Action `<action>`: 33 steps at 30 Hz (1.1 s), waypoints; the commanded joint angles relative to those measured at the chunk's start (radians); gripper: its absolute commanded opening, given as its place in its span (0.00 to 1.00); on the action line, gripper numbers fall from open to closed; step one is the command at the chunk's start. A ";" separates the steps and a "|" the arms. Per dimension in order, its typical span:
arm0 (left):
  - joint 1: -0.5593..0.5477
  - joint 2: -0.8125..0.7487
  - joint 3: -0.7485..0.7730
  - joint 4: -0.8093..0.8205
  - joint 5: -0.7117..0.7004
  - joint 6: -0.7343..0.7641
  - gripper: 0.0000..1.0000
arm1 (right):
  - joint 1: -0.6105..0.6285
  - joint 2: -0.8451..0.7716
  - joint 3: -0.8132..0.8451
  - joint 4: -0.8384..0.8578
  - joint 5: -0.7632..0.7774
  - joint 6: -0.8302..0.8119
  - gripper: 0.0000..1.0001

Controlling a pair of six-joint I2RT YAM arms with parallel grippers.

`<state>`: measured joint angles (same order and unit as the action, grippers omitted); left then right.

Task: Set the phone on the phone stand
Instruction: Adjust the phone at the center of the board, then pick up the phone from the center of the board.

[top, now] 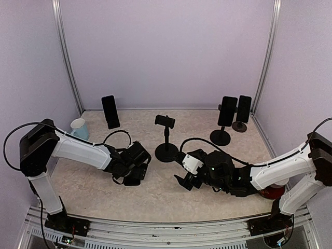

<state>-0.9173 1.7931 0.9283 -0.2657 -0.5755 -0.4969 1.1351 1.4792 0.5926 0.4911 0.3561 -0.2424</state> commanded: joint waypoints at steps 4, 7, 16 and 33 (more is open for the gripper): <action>0.038 -0.092 -0.103 -0.036 0.074 0.010 0.99 | -0.009 0.012 0.001 0.021 0.000 0.004 1.00; 0.074 -0.126 -0.143 0.052 0.170 0.028 0.99 | -0.009 0.013 0.004 0.019 0.001 0.005 1.00; 0.216 -0.135 -0.189 0.262 0.457 0.113 0.99 | -0.009 0.016 0.001 0.016 0.008 0.003 1.00; 0.236 -0.083 -0.198 0.269 0.402 0.123 0.99 | -0.009 0.024 0.005 0.015 0.011 0.001 1.00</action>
<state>-0.6552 1.6779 0.7425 0.0414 -0.1211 -0.3790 1.1351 1.4902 0.5926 0.4911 0.3565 -0.2424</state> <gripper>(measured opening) 0.988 0.999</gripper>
